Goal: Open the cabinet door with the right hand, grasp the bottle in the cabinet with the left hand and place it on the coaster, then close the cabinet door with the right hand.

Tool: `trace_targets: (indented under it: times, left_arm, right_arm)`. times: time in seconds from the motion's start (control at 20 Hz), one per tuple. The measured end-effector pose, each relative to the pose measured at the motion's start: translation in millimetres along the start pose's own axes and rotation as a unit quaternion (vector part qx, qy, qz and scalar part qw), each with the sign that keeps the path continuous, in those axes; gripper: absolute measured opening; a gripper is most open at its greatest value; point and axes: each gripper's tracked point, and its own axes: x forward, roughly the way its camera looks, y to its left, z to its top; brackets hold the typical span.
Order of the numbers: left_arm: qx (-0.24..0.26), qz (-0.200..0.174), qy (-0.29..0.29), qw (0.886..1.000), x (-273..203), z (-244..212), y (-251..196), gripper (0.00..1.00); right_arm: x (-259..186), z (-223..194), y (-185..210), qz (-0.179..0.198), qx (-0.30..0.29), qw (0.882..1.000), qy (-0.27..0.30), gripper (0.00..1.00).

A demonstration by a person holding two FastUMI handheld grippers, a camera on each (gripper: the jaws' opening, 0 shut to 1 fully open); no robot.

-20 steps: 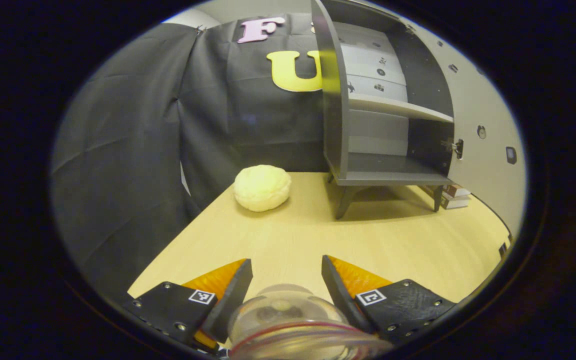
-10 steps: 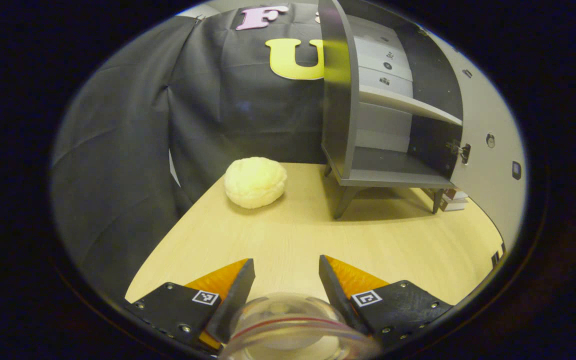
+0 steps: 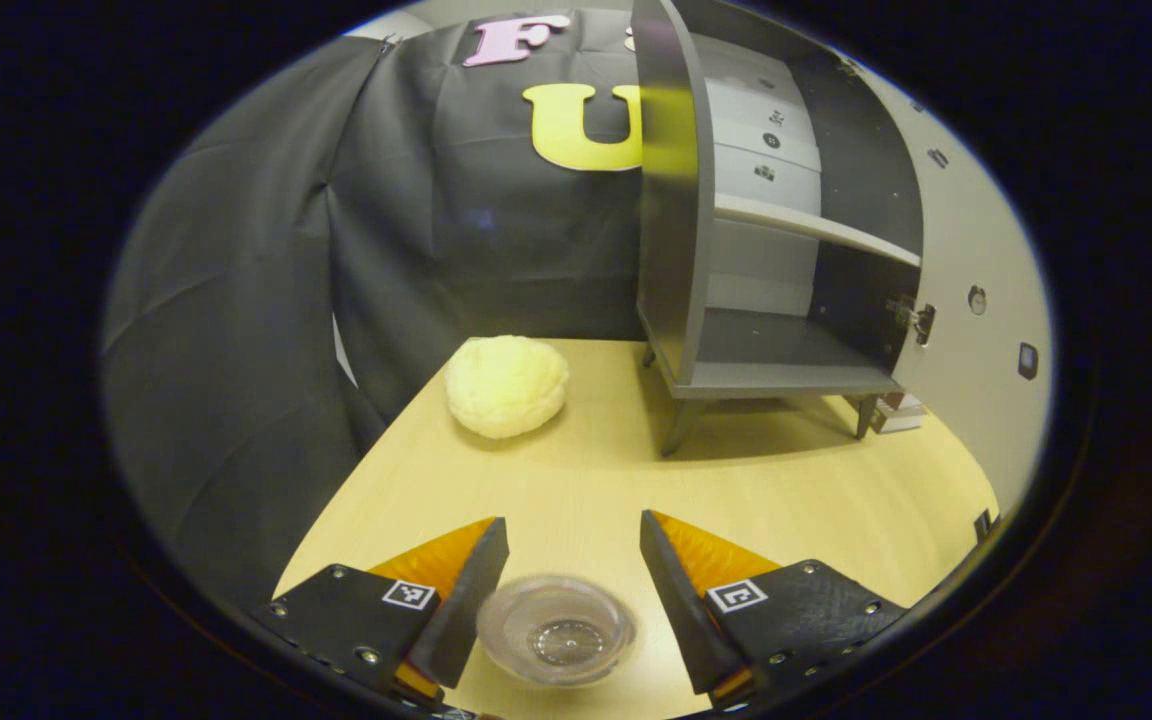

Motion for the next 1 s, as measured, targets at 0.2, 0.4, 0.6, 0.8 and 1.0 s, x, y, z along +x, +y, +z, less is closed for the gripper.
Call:
trace_targets:
  times: [0.2, 0.4, 0.6, 0.8, 1.0]
  left_arm:
    - [-0.006, -0.005, -0.012, 1.000, -6.7, 15.2, -0.2, 0.83]
    - [-0.008, -0.005, -0.020, 1.000, -15.5, 30.3, -2.3, 0.80]
    - [-0.018, -0.011, -0.047, 0.999, -40.8, 60.2, -3.6, 0.83]
    - [-0.021, -0.017, -0.108, 0.994, -87.8, 110.2, -5.3, 0.80]
    - [-0.035, -0.008, -0.169, 0.985, -144.9, 149.4, -3.7, 0.83]
  right_arm:
    - [0.1, -3.0, -2.2, -0.002, 0.004, 1.000, 0.001, 0.89]
    - [-0.1, -2.3, -5.0, -0.003, 0.013, 1.000, 0.000, 0.89]
    - [-1.6, 2.9, -10.4, -0.009, 0.014, 1.000, -0.006, 0.89]
    - [-6.1, 14.6, -19.3, -0.014, 0.021, 1.000, -0.018, 0.89]
    - [-24.1, 48.8, -16.3, -0.003, 0.031, 0.998, -0.049, 0.82]
